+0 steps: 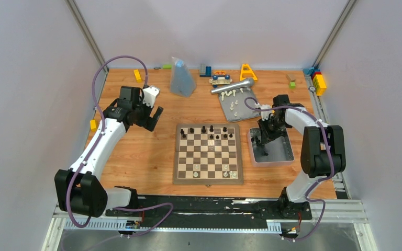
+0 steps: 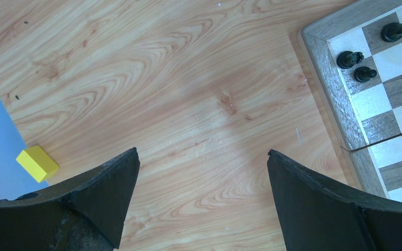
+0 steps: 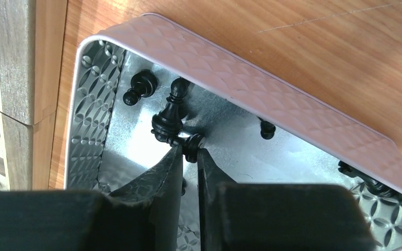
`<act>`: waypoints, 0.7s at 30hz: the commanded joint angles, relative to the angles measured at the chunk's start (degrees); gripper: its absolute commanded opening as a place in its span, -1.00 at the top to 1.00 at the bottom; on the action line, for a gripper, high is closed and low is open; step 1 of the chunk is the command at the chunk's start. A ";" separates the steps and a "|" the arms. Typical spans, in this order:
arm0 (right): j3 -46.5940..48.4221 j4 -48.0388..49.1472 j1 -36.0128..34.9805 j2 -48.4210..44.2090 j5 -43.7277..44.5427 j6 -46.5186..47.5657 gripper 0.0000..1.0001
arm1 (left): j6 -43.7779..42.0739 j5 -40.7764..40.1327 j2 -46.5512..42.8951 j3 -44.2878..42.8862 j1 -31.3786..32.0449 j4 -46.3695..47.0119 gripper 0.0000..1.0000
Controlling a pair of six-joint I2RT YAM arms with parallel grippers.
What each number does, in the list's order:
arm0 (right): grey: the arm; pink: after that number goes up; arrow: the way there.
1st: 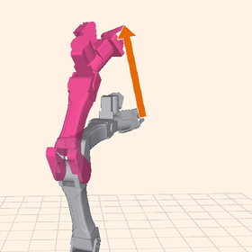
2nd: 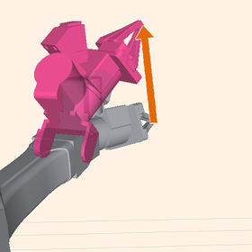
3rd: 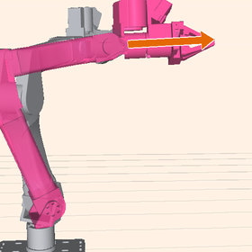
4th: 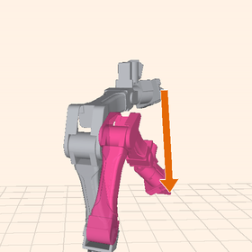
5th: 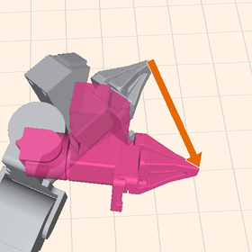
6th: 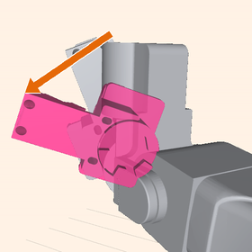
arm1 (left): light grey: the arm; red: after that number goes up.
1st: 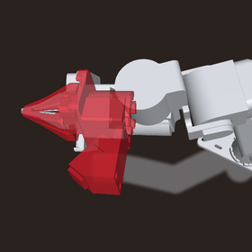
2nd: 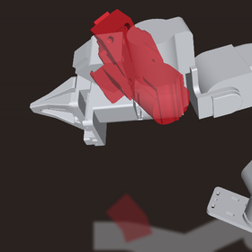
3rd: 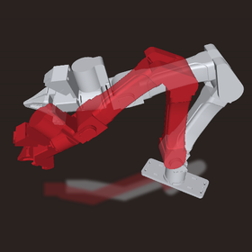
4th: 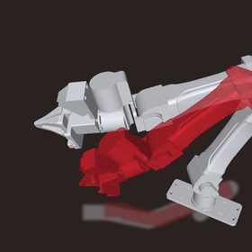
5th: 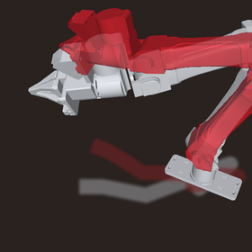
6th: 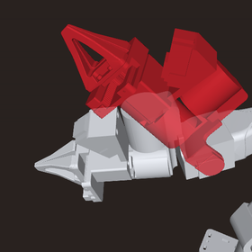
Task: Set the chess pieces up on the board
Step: Pick up the chess piece from the storage box.
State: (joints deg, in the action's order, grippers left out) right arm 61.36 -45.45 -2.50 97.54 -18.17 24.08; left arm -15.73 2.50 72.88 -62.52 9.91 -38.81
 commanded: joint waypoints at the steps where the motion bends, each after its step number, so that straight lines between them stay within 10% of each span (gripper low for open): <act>1: 0.75 1.43 -0.27 0.72 -1.15 0.18 0.75 | -0.34 0.13 0.23 -1.17 -0.31 0.57 -1.00; 21: 0.45 -4.71 0.27 -8.57 0.00 1.44 1.00 | -2.16 16.65 1.88 -4.66 2.96 2.35 -1.00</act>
State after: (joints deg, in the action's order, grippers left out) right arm 61.45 -48.36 -2.46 91.74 -17.65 24.60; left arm -16.86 12.64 74.28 -63.61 10.50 -38.72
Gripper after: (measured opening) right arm 0.088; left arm 0.998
